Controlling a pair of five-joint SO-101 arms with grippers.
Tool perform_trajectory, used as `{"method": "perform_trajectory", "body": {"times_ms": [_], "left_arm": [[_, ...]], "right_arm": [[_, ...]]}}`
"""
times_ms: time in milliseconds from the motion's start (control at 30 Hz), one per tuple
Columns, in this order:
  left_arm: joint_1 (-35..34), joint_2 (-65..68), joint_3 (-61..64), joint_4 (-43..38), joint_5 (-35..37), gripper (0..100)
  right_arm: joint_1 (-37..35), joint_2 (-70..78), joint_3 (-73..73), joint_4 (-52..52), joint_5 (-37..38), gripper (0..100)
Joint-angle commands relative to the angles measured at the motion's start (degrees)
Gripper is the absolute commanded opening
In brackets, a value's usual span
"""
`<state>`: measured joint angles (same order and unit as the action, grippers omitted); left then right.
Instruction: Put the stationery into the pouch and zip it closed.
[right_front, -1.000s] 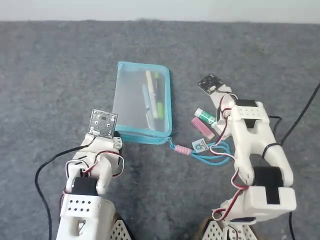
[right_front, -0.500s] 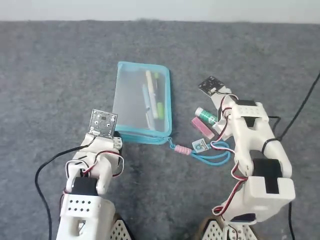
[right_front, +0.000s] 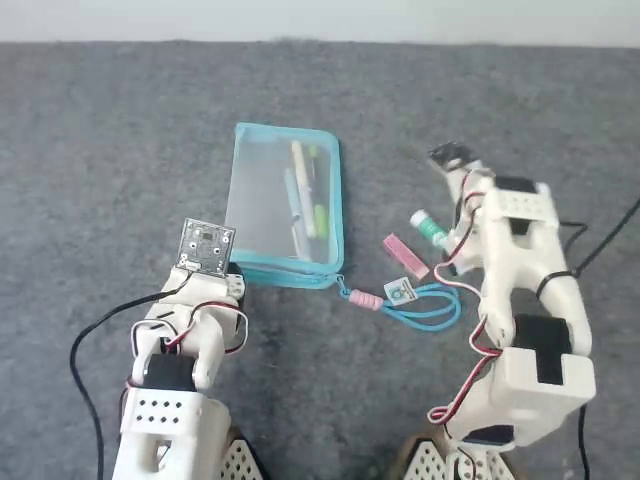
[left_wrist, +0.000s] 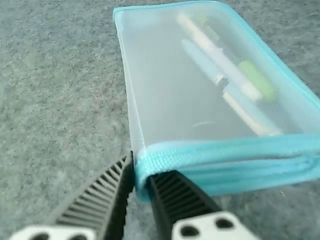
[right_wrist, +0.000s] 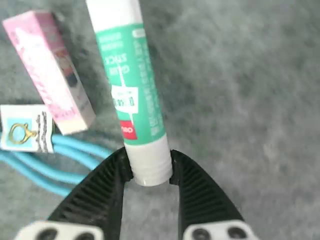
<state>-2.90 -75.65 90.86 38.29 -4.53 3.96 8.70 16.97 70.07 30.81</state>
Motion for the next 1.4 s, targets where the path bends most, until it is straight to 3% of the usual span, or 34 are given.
{"method": "perform_trajectory", "body": {"times_ms": [0, 233, 500, 633, 867, 1367], "left_arm": [[0.5, 0.3, -2.3, -0.4, 0.4, 1], [0.5, 0.3, -2.3, -0.4, 0.4, 1], [0.5, 0.3, -2.3, -0.4, 0.4, 1], [0.5, 0.3, -2.3, -0.4, 0.4, 1], [0.5, 0.3, -2.3, -0.4, 0.4, 1], [0.6, 0.3, -2.3, -0.4, 0.4, 1]], "right_arm": [[0.3, -8.6, -4.6, 6.5, -2.0, 0.6], [-7.7, -31.6, 1.8, 14.6, -1.7, 0.6], [-29.7, -47.1, 12.1, 19.0, -2.3, 0.6], [-37.9, -44.7, 12.7, 18.7, -7.0, 0.6], [-43.6, -34.6, 12.6, 14.1, -9.8, 0.6], [-43.8, -10.9, -6.6, 10.7, -22.5, 0.6]]}}
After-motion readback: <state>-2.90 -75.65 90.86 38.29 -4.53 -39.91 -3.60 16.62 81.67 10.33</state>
